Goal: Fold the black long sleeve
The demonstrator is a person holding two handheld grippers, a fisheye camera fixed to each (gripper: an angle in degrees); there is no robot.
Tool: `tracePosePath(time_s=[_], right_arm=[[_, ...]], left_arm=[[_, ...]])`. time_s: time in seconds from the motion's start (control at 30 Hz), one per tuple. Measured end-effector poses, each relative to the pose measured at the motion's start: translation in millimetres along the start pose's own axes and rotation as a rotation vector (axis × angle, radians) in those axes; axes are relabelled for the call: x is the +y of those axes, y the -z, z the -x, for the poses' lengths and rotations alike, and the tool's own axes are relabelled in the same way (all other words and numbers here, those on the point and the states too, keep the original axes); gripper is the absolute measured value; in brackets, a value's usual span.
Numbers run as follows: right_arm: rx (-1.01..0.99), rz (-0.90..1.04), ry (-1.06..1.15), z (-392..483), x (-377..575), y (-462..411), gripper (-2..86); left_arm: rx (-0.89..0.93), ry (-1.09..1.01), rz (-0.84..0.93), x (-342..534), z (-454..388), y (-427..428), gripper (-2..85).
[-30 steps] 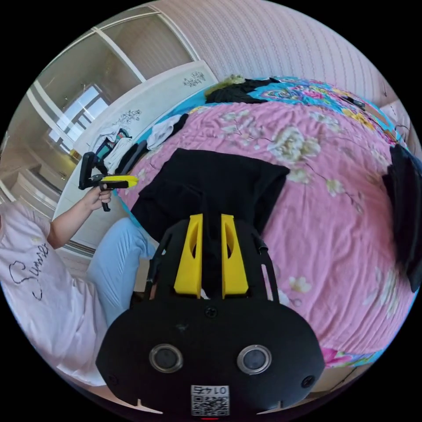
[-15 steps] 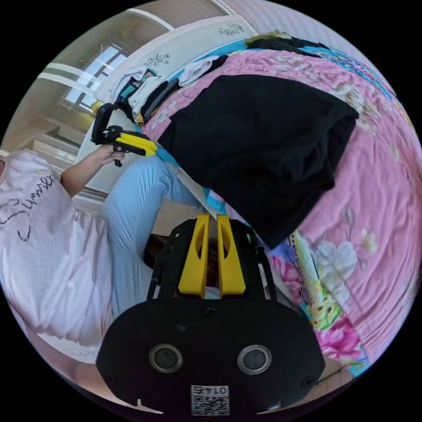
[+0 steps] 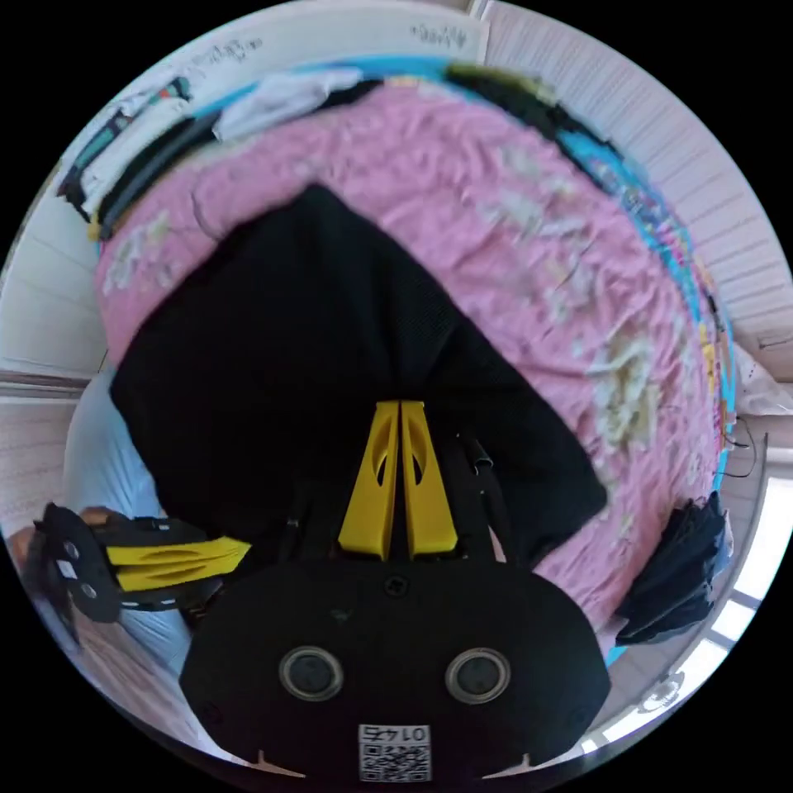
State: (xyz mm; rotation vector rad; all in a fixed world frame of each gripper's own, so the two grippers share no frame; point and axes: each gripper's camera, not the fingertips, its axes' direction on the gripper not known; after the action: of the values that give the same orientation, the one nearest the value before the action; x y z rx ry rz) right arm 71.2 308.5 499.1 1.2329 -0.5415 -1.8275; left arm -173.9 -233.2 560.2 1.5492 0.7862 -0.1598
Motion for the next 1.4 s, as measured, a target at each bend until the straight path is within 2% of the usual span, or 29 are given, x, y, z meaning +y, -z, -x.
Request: tracePosePath(time_s=[0.03,0.1,0.17,0.23,0.3,0.4,0.5,0.6,0.73,0.87,0.97,1.13,1.2,1.27,1.4], right_arm=[[-0.018,0.042,-0.020,-1,-8,-26,-0.4],[-0.021,0.060,-0.023,-4,-16,-25,-0.4],[-0.001,0.146,0.075,-6,-29,-16,-0.4],[-0.007,0.118,0.073,-20,-36,1,-0.4],[-0.019,0.060,0.022,-40,-45,13,-0.4],[-0.041,0.139,-0.016,-62,-67,-26,-0.5],[-0.060,0.082,-0.035,-77,-60,-32,-0.6],[-0.110,-0.022,-0.010,-101,-17,11,-0.7],[-0.211,-0.238,-0.177,-151,126,55,0.1],[-0.336,-0.220,-0.432,-185,263,38,6.7],[-0.390,-0.164,-0.554,-194,320,15,7.9],[-0.569,-0.191,-0.633,-217,344,3,4.0],[-0.604,-0.253,-0.650,-226,351,13,2.9],[-0.722,-0.398,-0.615,-235,361,36,2.2],[-0.881,-0.490,-0.544,-245,364,53,2.4]], left_arm=[[0.029,0.013,0.113,8,-5,-35,-1.0],[0.044,0.054,-0.010,32,-12,-35,-1.0],[0.108,0.110,-0.028,46,-15,-27,-1.0],[0.128,0.062,-0.016,48,-27,-13,-1.0],[0.089,0.002,-0.032,51,-47,2,-1.0],[-0.018,-0.078,-0.013,59,-82,-8,-0.9],[-0.075,-0.126,-0.057,73,-106,-14,-0.7],[-0.087,-0.159,-0.063,75,-125,7,0.3],[-0.023,-0.164,-0.185,76,-150,39,7.8],[0.024,-0.197,-0.212,53,-179,33,13.7],[0.029,-0.235,-0.213,31,-200,22,16.2],[0.043,-0.309,-0.152,-4,-231,-2,17.7],[0.046,-0.332,-0.146,-14,-240,-2,17.8],[0.079,-0.348,-0.138,-28,-249,4,17.8],[0.041,-0.354,-0.146,-41,-251,11,14.6]])
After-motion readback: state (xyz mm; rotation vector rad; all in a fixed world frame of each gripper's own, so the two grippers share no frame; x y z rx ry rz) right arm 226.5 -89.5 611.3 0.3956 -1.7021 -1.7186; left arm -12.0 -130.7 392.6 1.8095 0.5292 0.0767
